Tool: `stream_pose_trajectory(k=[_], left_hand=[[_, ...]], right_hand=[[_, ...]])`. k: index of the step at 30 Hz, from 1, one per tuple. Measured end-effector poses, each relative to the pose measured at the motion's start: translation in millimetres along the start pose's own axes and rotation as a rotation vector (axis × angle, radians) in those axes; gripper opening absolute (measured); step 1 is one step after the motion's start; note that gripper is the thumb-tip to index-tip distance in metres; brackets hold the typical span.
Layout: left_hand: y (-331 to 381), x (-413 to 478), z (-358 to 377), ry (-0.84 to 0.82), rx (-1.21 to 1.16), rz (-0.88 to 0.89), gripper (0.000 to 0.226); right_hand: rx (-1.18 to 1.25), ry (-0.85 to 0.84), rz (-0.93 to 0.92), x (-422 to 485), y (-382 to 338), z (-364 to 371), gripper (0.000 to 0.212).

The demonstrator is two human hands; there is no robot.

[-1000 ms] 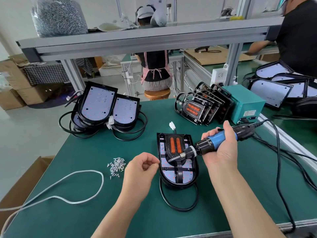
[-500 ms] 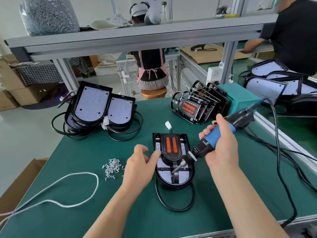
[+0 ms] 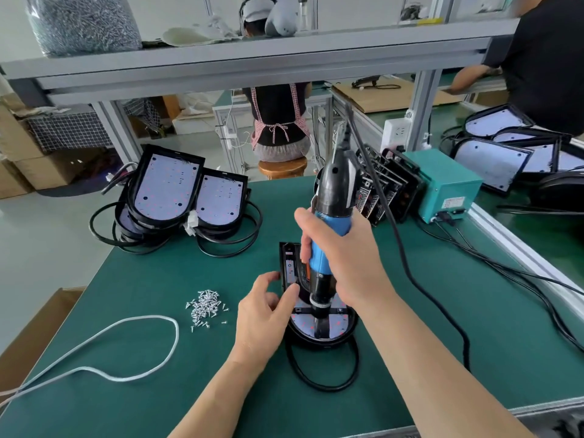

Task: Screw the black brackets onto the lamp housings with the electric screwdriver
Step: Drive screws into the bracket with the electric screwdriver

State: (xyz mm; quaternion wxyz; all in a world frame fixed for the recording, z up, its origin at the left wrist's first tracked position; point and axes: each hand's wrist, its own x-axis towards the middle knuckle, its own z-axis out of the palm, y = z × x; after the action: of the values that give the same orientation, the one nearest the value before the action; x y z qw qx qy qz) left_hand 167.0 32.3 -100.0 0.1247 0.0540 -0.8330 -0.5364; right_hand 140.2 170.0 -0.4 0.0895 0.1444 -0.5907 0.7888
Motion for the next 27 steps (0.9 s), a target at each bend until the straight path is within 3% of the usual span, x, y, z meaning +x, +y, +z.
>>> stream_pose_trajectory(k=[12, 18, 27], left_hand=[[-6, 1, 1, 0.008, 0.011, 0.035, 0.028], [-8, 1, 1, 0.016, 0.014, 0.042, 0.032], [-5, 0, 0, 0.001, 0.012, 0.041, 0.029]], right_hand=[[0.008, -0.078, 0.007, 1, 5, 2, 0.023], [-0.008, -0.155, 0.046, 1, 5, 9, 0.040], [0.016, -0.141, 0.004, 2, -3, 9, 0.029]])
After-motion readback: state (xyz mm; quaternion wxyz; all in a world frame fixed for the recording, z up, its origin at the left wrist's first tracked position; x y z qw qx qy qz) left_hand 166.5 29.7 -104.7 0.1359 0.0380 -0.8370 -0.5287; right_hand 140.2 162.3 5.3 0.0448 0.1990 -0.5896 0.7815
